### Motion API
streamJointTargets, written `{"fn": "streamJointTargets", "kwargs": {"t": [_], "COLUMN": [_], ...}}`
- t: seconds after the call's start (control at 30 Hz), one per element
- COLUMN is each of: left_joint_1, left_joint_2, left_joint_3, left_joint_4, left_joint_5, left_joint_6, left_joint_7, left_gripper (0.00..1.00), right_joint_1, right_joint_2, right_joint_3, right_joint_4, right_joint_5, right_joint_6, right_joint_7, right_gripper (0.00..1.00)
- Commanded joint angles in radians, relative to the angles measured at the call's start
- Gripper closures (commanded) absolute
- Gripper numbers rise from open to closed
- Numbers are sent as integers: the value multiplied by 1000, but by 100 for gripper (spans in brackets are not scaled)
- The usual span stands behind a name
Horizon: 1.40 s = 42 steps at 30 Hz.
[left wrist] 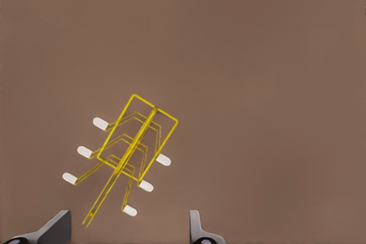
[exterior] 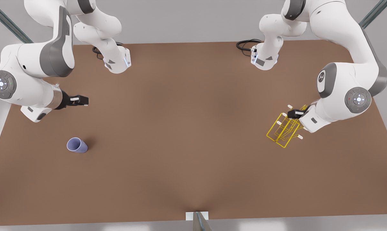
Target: Place the cup on the cup holder
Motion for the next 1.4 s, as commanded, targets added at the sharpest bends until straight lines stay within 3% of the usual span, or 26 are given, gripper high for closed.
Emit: {"fn": "streamJointTargets", "kwargs": {"t": [0.0, 0.03, 0.23, 0.53, 0.7, 1.37], "left_joint_1": [-1, -1, -1, -2, -2, -2], "left_joint_2": [-3, -5, -5, -6, -5, -3], "left_joint_3": [0, 0, 0, -1, 0, 0], "left_joint_4": [-1, -1, -2, -11, -11, -11], "left_joint_5": [3, 3, 3, 3, 3, 3], "left_joint_6": [52, 48, 34, -6, -8, -15], "left_joint_7": [8, 8, 8, 7, 7, 7], "left_gripper": [0, 0, 0, 0, 0, 0], "right_joint_1": [-1, -1, -99, -164, -196, -192], "right_joint_2": [0, 10, 308, 340, 263, 285], "right_joint_3": [1, -1, 1, 2, 1, -29], "right_joint_4": [-1, 4, -2, -351, -510, -595], "right_joint_5": [-6, -16, -10, 76, 81, 96], "right_joint_6": [75, 75, 532, 1008, 1065, 1033], "right_joint_7": [-6, -7, -216, -409, -447, -500], "right_gripper": [0, 0, 0, 0, 0, 0]}}
